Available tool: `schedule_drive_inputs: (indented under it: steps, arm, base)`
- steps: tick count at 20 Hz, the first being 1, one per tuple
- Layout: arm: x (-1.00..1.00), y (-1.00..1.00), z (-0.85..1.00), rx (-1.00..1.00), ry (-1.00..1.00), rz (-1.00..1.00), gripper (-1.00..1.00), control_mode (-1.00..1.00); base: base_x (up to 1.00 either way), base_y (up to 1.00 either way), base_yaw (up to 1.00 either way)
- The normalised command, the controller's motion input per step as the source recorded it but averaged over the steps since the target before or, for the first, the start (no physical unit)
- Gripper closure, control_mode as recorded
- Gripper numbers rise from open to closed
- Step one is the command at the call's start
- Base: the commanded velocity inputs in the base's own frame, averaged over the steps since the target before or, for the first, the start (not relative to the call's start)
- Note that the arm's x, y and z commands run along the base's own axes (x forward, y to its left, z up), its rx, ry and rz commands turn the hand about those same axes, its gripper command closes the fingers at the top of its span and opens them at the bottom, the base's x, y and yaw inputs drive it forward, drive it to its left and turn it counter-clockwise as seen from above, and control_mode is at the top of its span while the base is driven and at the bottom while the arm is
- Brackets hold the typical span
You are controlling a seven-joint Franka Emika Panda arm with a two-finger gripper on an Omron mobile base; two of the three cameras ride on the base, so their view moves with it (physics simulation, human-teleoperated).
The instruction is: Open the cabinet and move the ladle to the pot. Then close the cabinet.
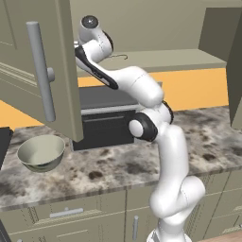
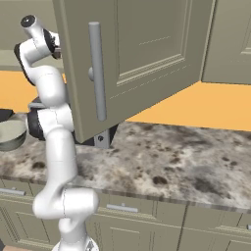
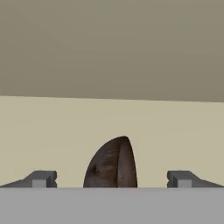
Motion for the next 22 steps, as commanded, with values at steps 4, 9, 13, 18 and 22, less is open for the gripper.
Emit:
schedule_drive_inputs:
  steps: [4, 9, 13, 18, 22]
  arm:
    - [0.03, 0.02, -0.01, 0.0, 0.0, 0.0, 1.0, -1.0]
    - [-0.01, 0.0, 0.0, 0.0, 0.0, 0.0, 1.0, -1.0]
    - [-0.27, 0.0, 0.0, 0.01, 0.0, 0.0, 1.0, -1.0]
    - [-0.58, -0.01, -0.05, 0.04, -0.02, 0.0, 1.0, -1.0]
    - [-0.85, -0.06, -0.12, 0.05, -0.08, 0.0, 1.0, -1.0]
  base:
    - [0.0, 0.0, 0.0]
    - [0.0, 0.0, 0.0]
    - [0.0, 0.0, 0.0]
    - [0.0, 0.0, 0.0]
    - [0.0, 0.0, 0.0]
